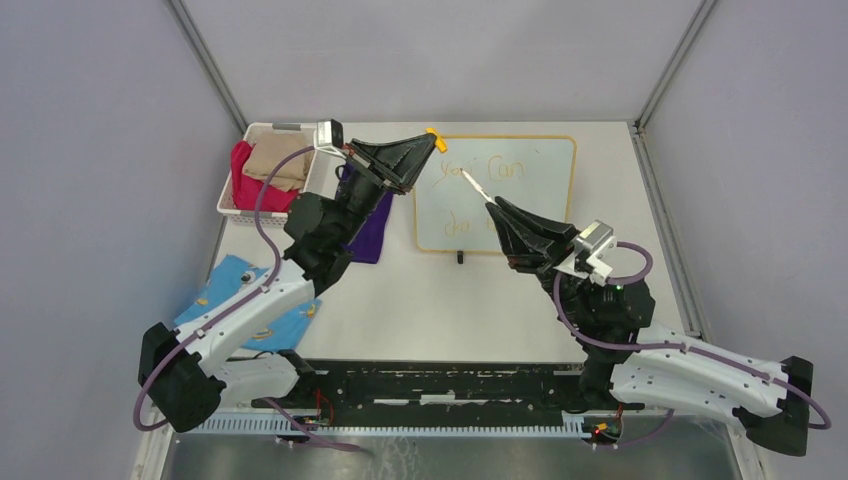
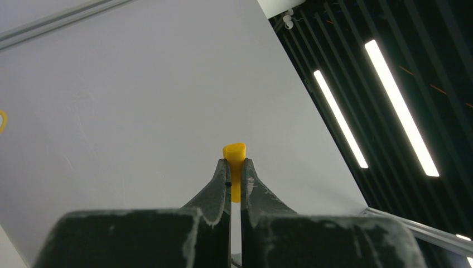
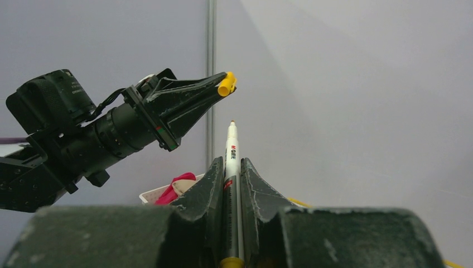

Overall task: Write a sentence on the whiteboard
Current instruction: Close the whiteboard marker at the center of the board.

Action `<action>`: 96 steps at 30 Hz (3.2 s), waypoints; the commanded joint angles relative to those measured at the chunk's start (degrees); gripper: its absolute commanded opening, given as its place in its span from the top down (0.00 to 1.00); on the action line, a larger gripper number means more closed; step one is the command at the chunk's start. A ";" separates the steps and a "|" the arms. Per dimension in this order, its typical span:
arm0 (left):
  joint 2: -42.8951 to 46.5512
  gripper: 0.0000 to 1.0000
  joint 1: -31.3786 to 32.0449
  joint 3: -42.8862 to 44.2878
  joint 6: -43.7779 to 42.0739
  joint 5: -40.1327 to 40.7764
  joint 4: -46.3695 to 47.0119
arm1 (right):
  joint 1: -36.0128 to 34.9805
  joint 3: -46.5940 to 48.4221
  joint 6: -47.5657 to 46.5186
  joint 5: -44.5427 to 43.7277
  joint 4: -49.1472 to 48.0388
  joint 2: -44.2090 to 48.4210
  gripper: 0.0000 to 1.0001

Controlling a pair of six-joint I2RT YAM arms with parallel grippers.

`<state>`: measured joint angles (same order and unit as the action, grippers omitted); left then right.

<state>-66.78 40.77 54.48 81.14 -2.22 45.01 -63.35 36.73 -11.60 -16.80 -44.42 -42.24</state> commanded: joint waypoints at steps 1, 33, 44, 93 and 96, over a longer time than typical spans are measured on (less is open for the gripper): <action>1.98 0.98 0.27 0.49 -3.49 1.89 0.02 | -1.32 2.07 0.72 0.93 -2.94 -1.01 1.00; 2.24 0.98 2.41 0.32 -5.39 -0.68 -0.84 | -2.30 4.49 1.90 -0.76 -2.95 -2.43 1.00; 2.37 0.98 2.99 0.19 -6.06 -0.42 -1.45 | -2.44 4.58 2.02 -1.10 -3.04 -2.31 1.00; 2.37 0.98 5.49 0.10 -10.10 0.03 -4.53 | -2.64 3.52 1.49 -2.61 -4.83 -1.86 1.00; 2.19 0.98 6.16 0.34 -10.34 -0.15 -4.56 | -2.63 3.46 1.33 -2.99 -5.01 -2.08 1.00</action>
<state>-65.52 46.00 54.22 74.50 -2.02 40.34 -65.65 38.57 -10.31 -18.68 -46.24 -44.73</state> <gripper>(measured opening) 0.050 0.177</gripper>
